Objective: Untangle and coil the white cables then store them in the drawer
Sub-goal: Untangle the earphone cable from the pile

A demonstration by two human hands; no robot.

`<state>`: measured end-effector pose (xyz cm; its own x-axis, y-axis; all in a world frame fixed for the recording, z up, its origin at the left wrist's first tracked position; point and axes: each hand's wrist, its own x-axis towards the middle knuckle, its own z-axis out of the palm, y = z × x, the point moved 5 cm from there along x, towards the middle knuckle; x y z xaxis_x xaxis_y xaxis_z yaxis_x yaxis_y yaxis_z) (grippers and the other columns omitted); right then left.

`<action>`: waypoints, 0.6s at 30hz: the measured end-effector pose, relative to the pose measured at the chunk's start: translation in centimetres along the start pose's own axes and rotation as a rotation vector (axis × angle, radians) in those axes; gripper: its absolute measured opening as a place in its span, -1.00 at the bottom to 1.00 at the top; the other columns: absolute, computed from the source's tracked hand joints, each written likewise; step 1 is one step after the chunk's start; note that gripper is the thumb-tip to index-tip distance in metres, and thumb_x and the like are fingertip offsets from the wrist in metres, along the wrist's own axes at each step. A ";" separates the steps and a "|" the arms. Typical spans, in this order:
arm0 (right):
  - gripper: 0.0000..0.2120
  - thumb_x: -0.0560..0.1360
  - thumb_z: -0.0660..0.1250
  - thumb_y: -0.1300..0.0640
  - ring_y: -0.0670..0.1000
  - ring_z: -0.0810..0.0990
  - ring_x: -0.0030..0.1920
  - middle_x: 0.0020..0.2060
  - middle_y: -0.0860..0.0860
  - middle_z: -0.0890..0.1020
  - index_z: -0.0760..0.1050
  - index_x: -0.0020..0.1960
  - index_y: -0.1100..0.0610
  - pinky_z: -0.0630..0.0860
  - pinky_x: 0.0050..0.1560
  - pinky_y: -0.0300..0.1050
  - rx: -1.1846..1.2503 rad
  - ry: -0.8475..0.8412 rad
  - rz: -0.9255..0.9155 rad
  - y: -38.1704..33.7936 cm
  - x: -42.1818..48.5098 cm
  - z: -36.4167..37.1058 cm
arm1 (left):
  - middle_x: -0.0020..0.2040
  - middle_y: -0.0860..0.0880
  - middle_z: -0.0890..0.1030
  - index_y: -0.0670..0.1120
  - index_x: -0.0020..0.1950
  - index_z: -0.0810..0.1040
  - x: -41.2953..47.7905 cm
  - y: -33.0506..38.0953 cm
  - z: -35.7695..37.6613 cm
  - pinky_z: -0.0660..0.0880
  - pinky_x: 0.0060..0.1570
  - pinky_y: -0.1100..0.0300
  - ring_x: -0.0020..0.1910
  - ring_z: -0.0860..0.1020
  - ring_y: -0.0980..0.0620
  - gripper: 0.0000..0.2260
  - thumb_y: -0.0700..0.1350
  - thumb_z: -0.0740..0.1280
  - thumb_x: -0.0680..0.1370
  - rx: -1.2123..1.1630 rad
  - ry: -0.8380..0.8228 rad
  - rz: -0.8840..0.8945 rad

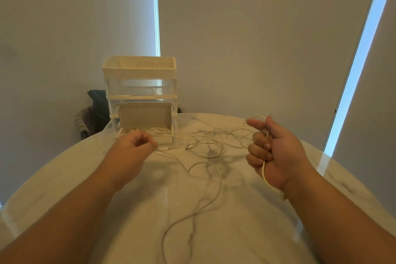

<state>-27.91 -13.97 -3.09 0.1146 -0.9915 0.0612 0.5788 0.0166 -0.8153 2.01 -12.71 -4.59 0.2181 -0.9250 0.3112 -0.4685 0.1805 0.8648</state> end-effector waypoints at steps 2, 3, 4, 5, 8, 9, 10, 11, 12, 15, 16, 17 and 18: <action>-0.60 0.65 0.12 -0.09 -0.10 0.09 -0.62 -0.55 -0.05 0.18 0.59 -0.10 0.14 0.05 -0.50 -0.25 -0.021 -0.033 0.020 0.3 -0.2 0.3 | -0.10 -0.02 0.63 0.02 -0.12 0.63 -0.4 0.3 0.8 0.53 -0.02 0.08 -0.06 0.59 -0.01 -0.95 -0.05 0.40 0.54 0.077 -0.102 0.031; -0.58 0.65 0.11 -0.08 -0.10 0.09 -0.62 -0.56 -0.05 0.18 0.60 -0.13 0.14 0.02 -0.48 -0.24 -0.027 -0.053 0.031 0.4 -0.3 0.5 | -0.02 0.02 0.62 0.06 -0.11 0.64 -0.6 0.5 1.1 0.52 0.07 0.04 0.00 0.57 0.02 -0.96 -0.01 0.42 0.51 0.111 -0.125 0.044; -0.57 0.64 0.11 -0.06 -0.10 0.09 -0.63 -0.56 -0.05 0.17 0.60 -0.17 0.14 0.01 -0.46 -0.24 -0.035 -0.081 0.042 0.6 -0.5 0.7 | 0.06 0.05 0.58 0.12 -0.08 0.63 -0.8 0.8 1.3 0.50 0.15 0.00 0.06 0.54 0.06 -0.94 0.05 0.43 0.49 0.137 -0.128 0.055; -0.58 0.62 0.11 -0.05 -0.10 0.09 -0.64 -0.57 -0.04 0.17 0.60 -0.20 0.15 0.02 -0.46 -0.24 -0.048 -0.117 0.053 0.7 -0.6 1.0 | 0.13 0.09 0.54 0.17 -0.03 0.59 -1.1 1.4 1.4 0.48 0.19 -0.01 0.11 0.51 0.08 -0.90 0.10 0.43 0.48 0.147 -0.110 0.069; -0.63 0.52 0.13 -0.01 -0.09 0.10 -0.62 -0.55 -0.03 0.18 0.62 -0.19 0.18 0.03 -0.46 -0.22 -0.098 -0.266 0.083 1.5 -1.4 2.5 | 0.07 0.20 0.47 0.26 0.04 0.45 -3.0 4.1 1.7 0.50 -0.01 0.19 0.04 0.48 0.21 -0.83 0.12 0.38 0.50 0.106 0.041 0.223; -0.64 0.50 0.13 0.02 -0.08 0.10 -0.60 -0.53 -0.02 0.18 0.62 -0.16 0.20 0.03 -0.44 -0.20 -0.110 -0.318 0.092 1.9 -1.7 3.0 | 0.02 0.22 0.47 0.26 0.04 0.43 -3.8 5.3 2.2 0.48 -0.10 0.27 -0.01 0.48 0.23 -0.83 0.10 0.37 0.51 0.090 0.059 0.288; -0.66 0.48 0.14 0.05 -0.08 0.10 -0.59 -0.52 -0.01 0.19 0.63 -0.13 0.20 0.02 -0.43 -0.18 -0.122 -0.372 0.100 2.3 -2.0 3.5 | -0.01 0.22 0.49 0.25 0.05 0.44 -4.7 6.1 2.9 0.46 -0.15 0.31 -0.04 0.49 0.24 -0.83 0.10 0.36 0.51 0.070 0.041 0.334; -0.67 0.47 0.14 0.07 -0.08 0.10 -0.57 -0.50 -0.01 0.20 0.63 -0.09 0.21 0.03 -0.42 -0.17 -0.137 -0.431 0.111 2.7 -2.4 4.0 | 0.01 0.23 0.50 0.25 0.10 0.44 -5.3 6.6 3.8 0.47 -0.15 0.33 -0.03 0.49 0.28 -0.81 0.12 0.35 0.51 0.054 -0.004 0.358; -0.68 0.46 0.15 0.08 -0.08 0.10 -0.56 -0.50 -0.01 0.20 0.63 -0.05 0.20 0.05 -0.43 -0.18 -0.158 -0.491 0.135 3.1 -2.8 4.5 | 0.08 0.25 0.49 0.25 0.19 0.43 -5.8 6.8 4.7 0.47 -0.09 0.33 0.03 0.47 0.32 -0.74 0.15 0.33 0.52 0.058 -0.054 0.368; -0.67 0.46 0.14 0.10 -0.09 0.12 -0.57 -0.51 -0.02 0.19 0.64 -0.05 0.20 0.15 -0.44 -0.26 -0.236 -0.654 0.264 4.4 -4.4 5.7 | 0.29 0.29 0.41 0.28 0.41 0.32 -5.7 6.0 6.6 0.42 0.23 0.26 0.25 0.40 0.35 -0.61 0.20 0.22 0.58 0.101 -0.166 0.383; -0.67 0.48 0.13 0.09 -0.10 0.12 -0.57 -0.51 -0.02 0.17 0.65 -0.06 0.20 0.16 -0.45 -0.28 -0.258 -0.694 0.291 4.6 -4.9 6.1 | 0.27 0.27 0.48 0.27 0.38 0.38 -5.5 5.8 6.8 0.45 0.26 0.15 0.24 0.45 0.29 -0.67 0.14 0.22 0.61 0.064 -0.208 0.377; -0.66 0.49 0.13 0.08 -0.10 0.13 -0.58 -0.51 -0.01 0.16 0.65 -0.08 0.19 0.16 -0.46 -0.28 -0.278 -0.713 0.300 4.8 -5.2 6.4 | 0.17 0.20 0.58 0.23 0.28 0.47 -5.4 5.7 6.9 0.50 0.22 0.01 0.17 0.53 0.21 -0.77 0.07 0.23 0.62 0.016 -0.242 0.365; -0.66 0.50 0.14 0.06 -0.10 0.13 -0.58 -0.51 -0.01 0.15 0.65 -0.09 0.19 0.15 -0.46 -0.28 -0.295 -0.709 0.294 4.8 -5.4 6.6 | 0.02 0.12 0.65 0.16 0.15 0.55 -5.4 5.6 6.8 0.54 0.12 -0.10 0.05 0.60 0.11 -0.85 0.02 0.24 0.63 -0.039 -0.258 0.354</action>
<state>-20.42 -7.69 -3.59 0.7683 -0.6337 0.0899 0.2207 0.1304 -0.9666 -7.60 -9.01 -4.05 -0.1735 -0.8561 0.4868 -0.4423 0.5093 0.7382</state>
